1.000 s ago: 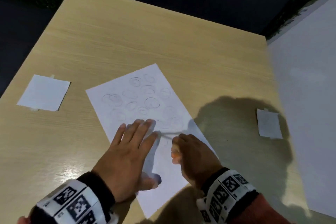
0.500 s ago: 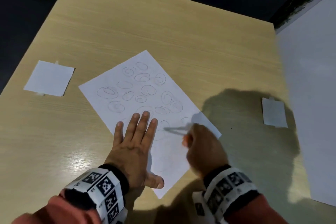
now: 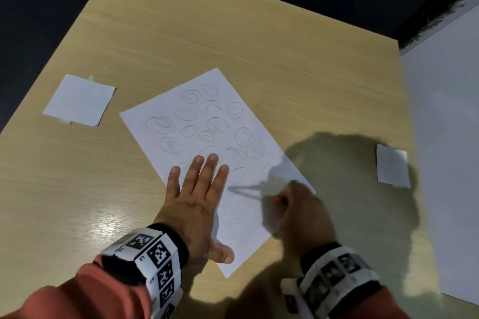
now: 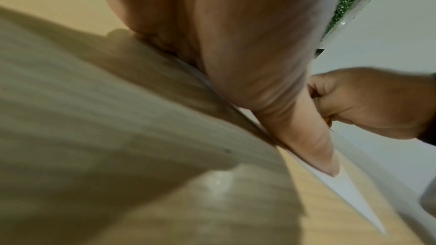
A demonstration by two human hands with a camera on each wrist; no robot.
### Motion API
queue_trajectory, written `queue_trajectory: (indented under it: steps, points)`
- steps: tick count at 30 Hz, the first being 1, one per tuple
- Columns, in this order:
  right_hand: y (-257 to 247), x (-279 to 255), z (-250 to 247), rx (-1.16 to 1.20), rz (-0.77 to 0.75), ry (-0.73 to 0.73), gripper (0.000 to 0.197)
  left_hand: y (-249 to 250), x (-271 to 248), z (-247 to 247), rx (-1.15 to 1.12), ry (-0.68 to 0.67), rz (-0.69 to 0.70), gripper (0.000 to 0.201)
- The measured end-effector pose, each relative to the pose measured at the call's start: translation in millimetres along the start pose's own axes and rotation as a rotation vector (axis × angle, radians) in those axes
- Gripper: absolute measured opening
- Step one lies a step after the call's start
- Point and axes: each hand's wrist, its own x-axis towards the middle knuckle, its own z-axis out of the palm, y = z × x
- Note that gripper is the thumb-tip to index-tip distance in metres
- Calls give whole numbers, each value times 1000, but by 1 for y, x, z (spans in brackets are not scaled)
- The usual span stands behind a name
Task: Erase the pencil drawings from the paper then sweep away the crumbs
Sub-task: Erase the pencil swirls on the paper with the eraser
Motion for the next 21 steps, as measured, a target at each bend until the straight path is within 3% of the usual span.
queue_trajectory:
  steps: [2,4,6,8,9,12,14,18,20,21]
  points:
    - [-20,-19,19,29,-129,-187,19,0,0,0,-5,13,-6,146]
    - [-11,-13,17,45,-145,-122,12,1,0,0,-2,12,-2,146]
    - [13,8,-2,-28,20,-11,10,0,1,-1,7,0,0,147]
    - [27,14,-14,-62,77,52,14,0,1,-1,3,-3,-4,147]
    - [21,11,-14,-39,40,47,16,1,1,-1,4,0,-4,147]
    - [-9,-15,12,36,-120,-144,23,1,0,-1,-3,9,-4,147]
    - [-2,-10,14,4,-114,-84,22,0,0,-1,-3,8,2,146]
    - [25,14,-6,-48,73,55,11,0,1,0,-6,16,2,148]
    - [9,4,1,-17,25,50,15,0,0,0,-6,21,4,147]
    - [-5,-7,12,17,-54,-31,16,0,0,1,-6,24,3,146]
